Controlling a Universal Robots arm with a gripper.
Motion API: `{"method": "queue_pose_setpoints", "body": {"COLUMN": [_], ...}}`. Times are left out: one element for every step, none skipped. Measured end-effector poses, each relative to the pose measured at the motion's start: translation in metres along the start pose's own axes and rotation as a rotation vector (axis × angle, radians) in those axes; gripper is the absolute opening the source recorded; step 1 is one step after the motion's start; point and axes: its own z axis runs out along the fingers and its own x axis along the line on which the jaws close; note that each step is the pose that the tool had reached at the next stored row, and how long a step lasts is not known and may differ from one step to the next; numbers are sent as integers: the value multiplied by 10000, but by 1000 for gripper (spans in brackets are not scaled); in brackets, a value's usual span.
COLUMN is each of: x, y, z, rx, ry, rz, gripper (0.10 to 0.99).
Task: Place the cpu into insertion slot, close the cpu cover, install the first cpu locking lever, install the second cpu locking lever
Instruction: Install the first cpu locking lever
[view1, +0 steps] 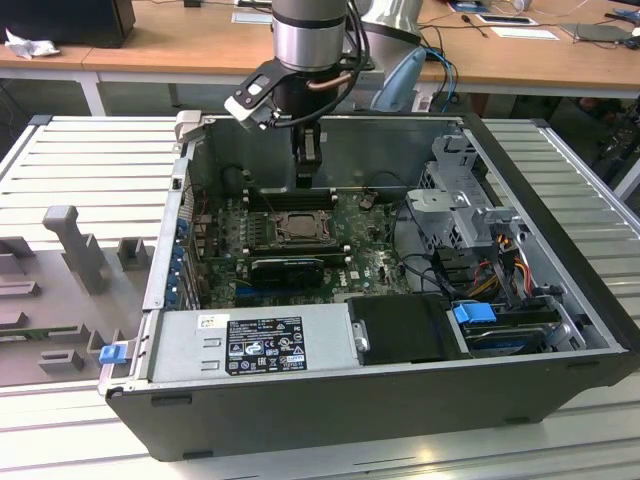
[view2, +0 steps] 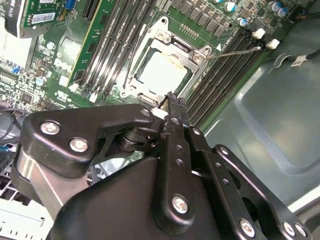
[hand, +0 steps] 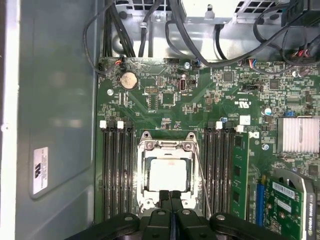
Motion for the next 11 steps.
{"method": "queue_pose_setpoints", "body": {"x": [0,0,0,1,1,0,0,0,0,0,0], "y": [0,1,1,1,1,0,0,0,0,0,0], "z": [-20,-24,-24,-23,-24,-23,-18,-10,-5,-1,4], "rx": [0,-1,-1,1,3,7,9,13,14,16,21], "ry": [-1,1,4,8,10,15,22,27,30,34,38], "rz": [0,-10,-156,-355,-514,-814,-1124,-1440,-1620,-1794,-2153], "gripper": [106,106,106,106,106,106,106,106,106,106,106]}}
